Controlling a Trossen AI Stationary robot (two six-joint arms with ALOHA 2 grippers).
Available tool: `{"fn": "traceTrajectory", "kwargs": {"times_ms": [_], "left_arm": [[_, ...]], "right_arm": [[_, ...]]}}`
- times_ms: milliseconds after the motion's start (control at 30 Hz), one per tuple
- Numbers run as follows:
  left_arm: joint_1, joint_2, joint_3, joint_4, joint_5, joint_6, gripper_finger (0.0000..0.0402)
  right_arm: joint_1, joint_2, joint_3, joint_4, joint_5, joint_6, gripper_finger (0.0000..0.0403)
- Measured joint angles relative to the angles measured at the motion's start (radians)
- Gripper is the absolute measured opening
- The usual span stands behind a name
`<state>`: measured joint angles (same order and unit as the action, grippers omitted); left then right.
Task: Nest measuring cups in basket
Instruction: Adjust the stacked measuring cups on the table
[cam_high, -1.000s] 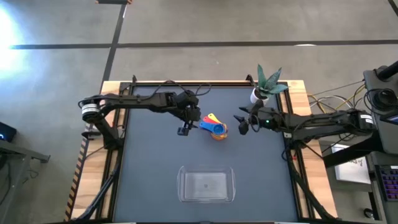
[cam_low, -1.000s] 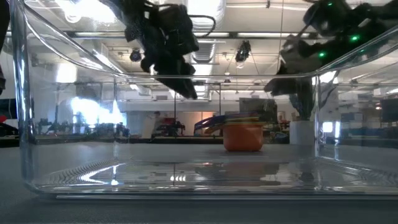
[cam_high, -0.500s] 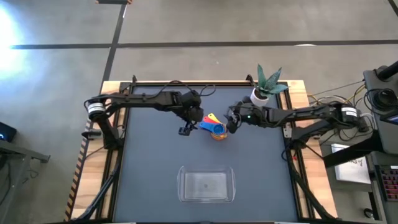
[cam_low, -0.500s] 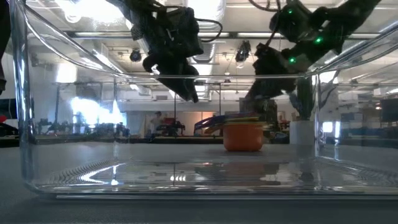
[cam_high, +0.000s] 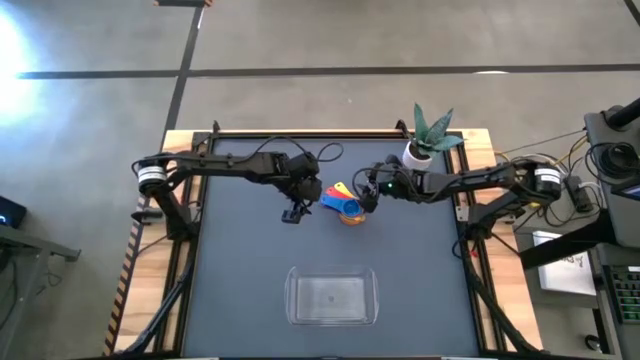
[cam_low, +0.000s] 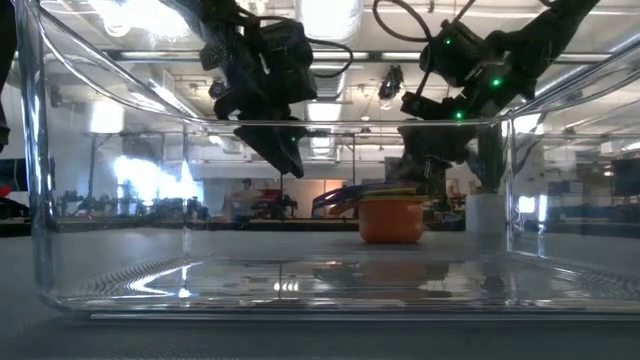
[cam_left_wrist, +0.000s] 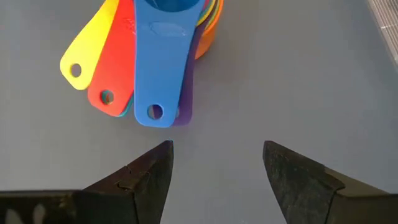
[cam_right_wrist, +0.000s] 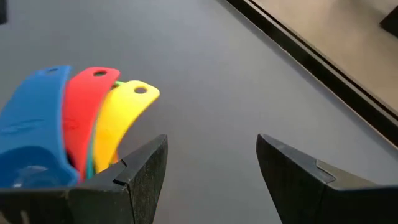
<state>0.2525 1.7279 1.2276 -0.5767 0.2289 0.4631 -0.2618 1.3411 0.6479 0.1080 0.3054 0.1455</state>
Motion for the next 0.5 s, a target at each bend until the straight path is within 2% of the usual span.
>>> {"fn": "traceTrajectory", "kwargs": {"times_ms": [500], "left_arm": [[-0.017, -0.001, -0.007, -0.009, 0.055, -0.016, 0.0231]], "right_arm": [[-0.023, -0.003, 0.0, -0.024, -0.027, 0.011, 0.0238]]}}
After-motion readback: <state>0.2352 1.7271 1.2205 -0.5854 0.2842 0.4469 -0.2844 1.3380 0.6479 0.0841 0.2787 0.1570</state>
